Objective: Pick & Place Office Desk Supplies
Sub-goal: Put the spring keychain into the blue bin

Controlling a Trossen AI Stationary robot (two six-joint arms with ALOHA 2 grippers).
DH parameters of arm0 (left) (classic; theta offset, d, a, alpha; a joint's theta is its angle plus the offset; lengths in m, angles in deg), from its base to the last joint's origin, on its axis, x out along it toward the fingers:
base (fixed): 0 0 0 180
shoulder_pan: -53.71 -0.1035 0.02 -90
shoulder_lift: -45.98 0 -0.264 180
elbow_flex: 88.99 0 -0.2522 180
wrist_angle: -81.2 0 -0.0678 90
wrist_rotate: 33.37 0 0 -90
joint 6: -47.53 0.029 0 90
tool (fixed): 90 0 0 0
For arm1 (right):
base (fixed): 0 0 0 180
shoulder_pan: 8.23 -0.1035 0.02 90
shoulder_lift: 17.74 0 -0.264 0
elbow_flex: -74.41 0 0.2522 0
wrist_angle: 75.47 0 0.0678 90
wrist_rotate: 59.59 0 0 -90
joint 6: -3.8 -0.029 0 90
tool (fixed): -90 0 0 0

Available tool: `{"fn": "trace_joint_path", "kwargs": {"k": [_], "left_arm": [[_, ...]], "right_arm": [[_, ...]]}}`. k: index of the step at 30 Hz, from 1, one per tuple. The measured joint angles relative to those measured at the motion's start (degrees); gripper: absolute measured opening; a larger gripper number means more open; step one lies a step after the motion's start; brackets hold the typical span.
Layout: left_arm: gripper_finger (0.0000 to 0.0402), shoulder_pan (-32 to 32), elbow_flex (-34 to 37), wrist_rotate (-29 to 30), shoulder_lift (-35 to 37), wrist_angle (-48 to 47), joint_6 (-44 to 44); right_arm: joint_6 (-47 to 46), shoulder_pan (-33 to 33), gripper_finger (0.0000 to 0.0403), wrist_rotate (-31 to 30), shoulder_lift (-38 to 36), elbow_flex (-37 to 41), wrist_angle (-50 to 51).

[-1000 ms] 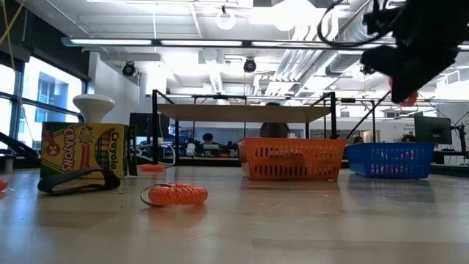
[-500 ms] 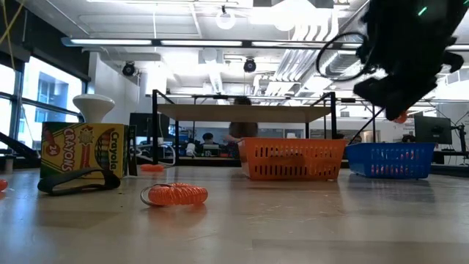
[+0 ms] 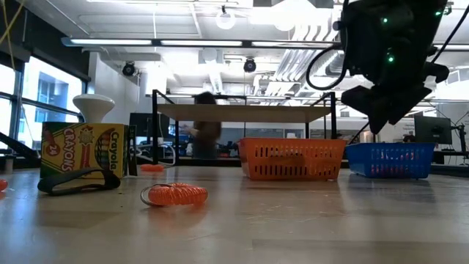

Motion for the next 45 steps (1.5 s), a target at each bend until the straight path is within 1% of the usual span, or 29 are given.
{"fn": "trace_joint_path", "kwargs": {"k": [4,6,9,11,14,19,21,24,26,28,31,34,38,42,45], "left_arm": [[0.0145,0.0,0.0,0.0,0.0,-1.4,0.0],[0.0145,-0.5,0.0,0.0,0.0,-2.5,0.0],[0.0145,-1.3,0.0,0.8,0.0,-4.2,0.6],[0.0145,-1.6,0.0,3.3,-0.1,-5.6,2.6],[0.0145,-1.9,0.0,7.6,-1.1,-6.0,8.5],[0.0145,-1.8,0.1,8.9,-5.4,-4.4,18.5],[0.0145,-1.9,0.1,9.0,-7.5,-3.4,22.2],[0.0145,-2.0,0.2,11.3,-10.5,-2.9,28.6],[0.0145,-2.2,0.2,14.2,-11.7,-2.8,31.4],[0.0145,-2.5,0.1,16.6,-12.6,-2.5,32.4],[0.0145,-3.6,0.1,17.3,-13.8,-3.0,32.4],[0.0145,-5.0,0.1,15.1,-15.0,-3.4,30.8],[0.0145,-6.8,0.1,10.7,-16.4,-4.5,29.3],[0.0145,-7.7,0.1,10.0,-17.0,-6.6,29.2],[0.0145,-8.4,0.1,10.2,-17.0,-7.6,29.2]], "right_arm": [[0.1,-0.1,0.0252,-0.2,0.0,0.0,0.4],[0.1,-0.2,0.0264,0.0,0.0,0.0,0.4],[0.3,-0.9,0.0271,-0.2,0.0,0.0,0.6],[0.3,-1.4,0.0269,-0.5,-0.5,0.0,1.4],[1.8,-2.8,0.0257,-2.4,-1.3,-0.2,2.1],[4.5,-7.1,0.0236,-3.9,-2.0,-1.2,-0.6],[6.1,-9.5,0.0232,-6.7,-2.0,-1.6,-3.9],[10.5,-13.1,0.0231,-15.7,-2.0,-1.7,-14.0],[15.8,-15.1,0.0231,-21.7,-1.9,-1.7,-22.1],[23.3,-17.3,0.0231,-27.0,-1.9,-1.7,-30.9],[37.5,-19.5,0.0231,-30.8,-1.9,-1.7,-44.7],[52.7,-21.1,0.0231,-30.3,-1.9,-1.7,-58.4],[68.0,-23.2,0.0231,-27.3,-1.9,-1.7,-73.8],[75.9,-24.5,0.0231,-24.4,-1.9,-1.7,-83.6],[78.8,-25.4,0.0231,-23.5,-1.9,-1.7,-87.2]]}}
